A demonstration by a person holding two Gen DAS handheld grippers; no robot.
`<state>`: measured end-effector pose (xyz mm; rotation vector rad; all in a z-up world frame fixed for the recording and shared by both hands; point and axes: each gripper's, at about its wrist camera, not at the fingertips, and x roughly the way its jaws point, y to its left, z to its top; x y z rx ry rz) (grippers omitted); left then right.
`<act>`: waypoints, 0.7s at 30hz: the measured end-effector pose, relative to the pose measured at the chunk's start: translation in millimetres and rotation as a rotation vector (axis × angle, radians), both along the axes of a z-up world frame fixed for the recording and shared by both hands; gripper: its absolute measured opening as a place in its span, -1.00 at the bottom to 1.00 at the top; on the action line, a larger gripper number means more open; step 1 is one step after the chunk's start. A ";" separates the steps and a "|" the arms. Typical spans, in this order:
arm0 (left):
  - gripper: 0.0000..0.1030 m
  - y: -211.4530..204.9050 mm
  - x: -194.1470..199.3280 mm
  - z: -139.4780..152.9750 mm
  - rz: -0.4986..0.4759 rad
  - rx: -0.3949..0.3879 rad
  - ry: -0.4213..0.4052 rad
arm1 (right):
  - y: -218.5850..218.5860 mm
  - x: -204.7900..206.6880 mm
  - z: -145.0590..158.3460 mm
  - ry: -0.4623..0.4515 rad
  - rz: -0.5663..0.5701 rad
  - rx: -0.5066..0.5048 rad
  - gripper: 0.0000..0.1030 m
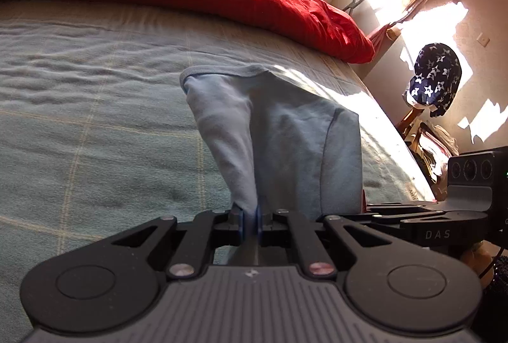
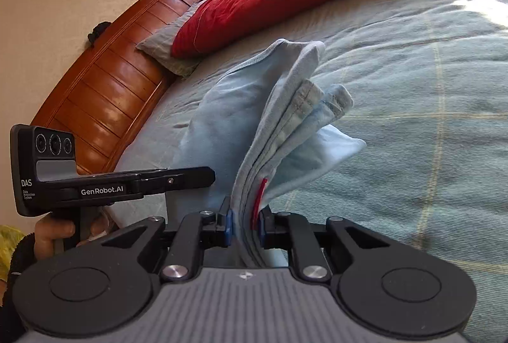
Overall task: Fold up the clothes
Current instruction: 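Lift the hem end with both grippers and fold it toward the collar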
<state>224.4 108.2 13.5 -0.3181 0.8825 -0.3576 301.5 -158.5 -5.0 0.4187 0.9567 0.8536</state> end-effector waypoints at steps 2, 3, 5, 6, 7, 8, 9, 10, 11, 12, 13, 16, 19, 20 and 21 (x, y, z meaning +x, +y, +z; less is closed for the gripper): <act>-0.90 23.8 -5.0 3.8 0.039 0.011 -0.005 | 32.7 1.9 2.4 0.005 0.044 0.004 -0.66; -0.90 38.0 -7.8 5.2 0.062 0.018 -0.005 | 49.1 2.9 3.7 0.007 0.066 0.006 -0.66; -0.90 66.7 -13.7 8.0 0.109 0.028 -0.003 | 81.3 5.0 5.9 0.012 0.108 0.009 -0.66; -0.90 78.0 -16.0 9.2 0.125 0.030 -0.003 | 93.9 5.8 6.3 0.014 0.124 0.010 -0.66; -0.90 91.8 -17.6 9.3 0.145 0.035 -0.002 | 109.1 6.7 7.1 0.015 0.142 0.011 -0.66; -0.90 106.0 -19.2 9.2 0.166 0.041 -0.001 | 124.8 7.3 7.7 0.017 0.160 0.013 -0.66; -0.90 120.3 -20.8 9.1 0.187 0.046 0.001 | 140.6 7.9 8.3 0.020 0.177 0.015 -0.66; -0.90 131.7 -21.3 9.0 0.202 0.052 0.001 | 156.3 8.5 8.8 0.023 0.195 0.017 -0.65; -0.90 142.8 -21.8 8.9 0.216 0.057 0.002 | 167.3 9.1 8.6 0.026 0.206 0.019 -0.65; -0.90 153.9 -22.2 8.7 0.230 0.062 0.003 | 183.3 10.0 8.4 0.032 0.223 0.020 -0.65; -0.90 165.8 -22.5 8.7 0.244 0.067 0.004 | 197.4 11.1 7.5 0.037 0.237 0.021 -0.65; -0.90 202.3 -20.6 6.1 0.286 0.074 0.011 | 232.8 14.0 6.4 0.047 0.271 0.026 -0.65; -0.90 231.8 -17.7 2.1 0.321 0.078 0.017 | 270.9 16.9 5.5 0.055 0.313 0.032 -0.63; -0.90 241.6 -17.6 0.4 0.333 0.079 0.019 | 281.9 17.6 5.1 0.056 0.326 0.032 -0.63; -0.90 251.2 -16.5 -1.4 0.347 0.082 0.021 | 293.0 18.3 4.7 0.057 0.339 0.032 -0.62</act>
